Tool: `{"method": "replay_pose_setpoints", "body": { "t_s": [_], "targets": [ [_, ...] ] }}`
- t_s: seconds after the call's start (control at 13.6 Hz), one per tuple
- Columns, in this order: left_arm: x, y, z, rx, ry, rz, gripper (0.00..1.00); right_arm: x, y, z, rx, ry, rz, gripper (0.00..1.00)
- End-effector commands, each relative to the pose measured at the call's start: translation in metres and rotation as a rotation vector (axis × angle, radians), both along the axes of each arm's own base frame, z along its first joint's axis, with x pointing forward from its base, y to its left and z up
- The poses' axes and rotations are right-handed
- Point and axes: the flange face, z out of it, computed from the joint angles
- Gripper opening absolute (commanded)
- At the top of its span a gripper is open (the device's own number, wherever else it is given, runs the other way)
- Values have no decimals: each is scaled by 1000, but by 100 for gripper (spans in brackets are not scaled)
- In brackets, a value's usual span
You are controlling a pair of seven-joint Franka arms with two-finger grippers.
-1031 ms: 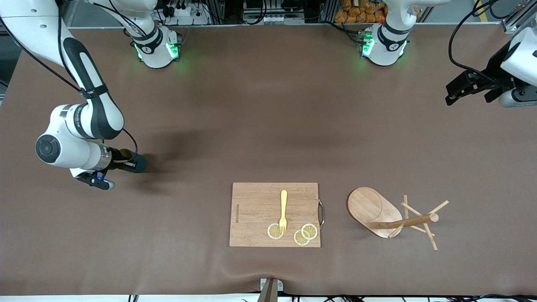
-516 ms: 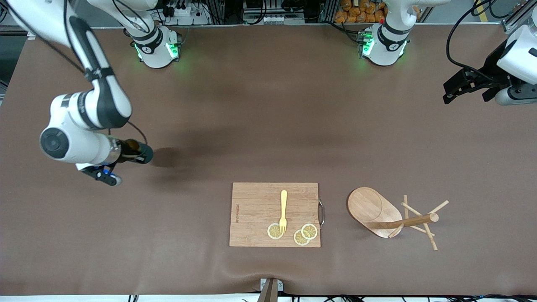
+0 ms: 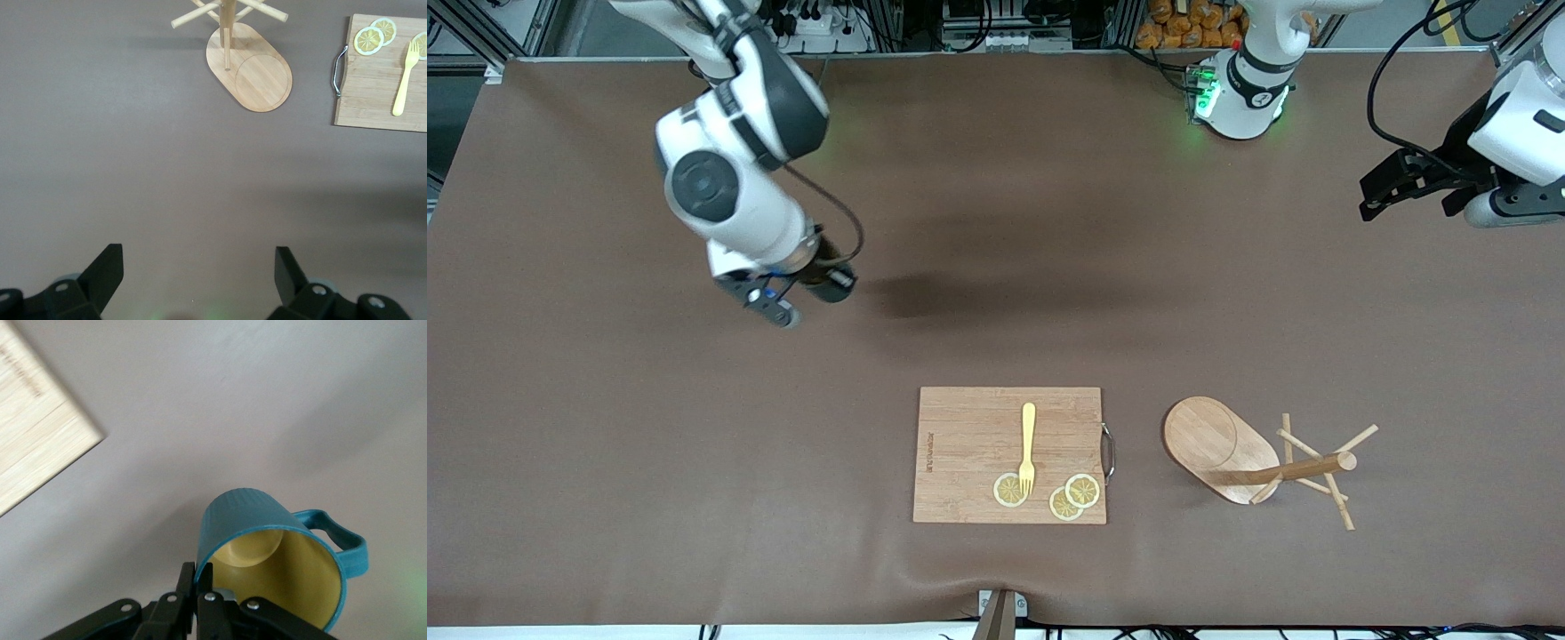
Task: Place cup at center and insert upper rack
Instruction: 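Carry the mug to the table center and lower it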
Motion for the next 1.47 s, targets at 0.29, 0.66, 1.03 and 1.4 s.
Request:
{"method": "replay_pose_setpoints", "body": {
  "t_s": [0.29,0.66,1.03,1.4],
  "targets": [
    [-2,-10,3,8,-29,-24,100,-57,122,20,85,-85,-114,0],
    [1,-7,0,9,-31,-21,100,-66,163,-44,9,-117,-75,0],
    [2,-9,-1,9,-34,-26,100,-73,184,-100,15,-82,-25,0],
    [2,-10,-6,11,-23,-57,100,-85,212,-122,13,-51,-71,0]
  ]
}}
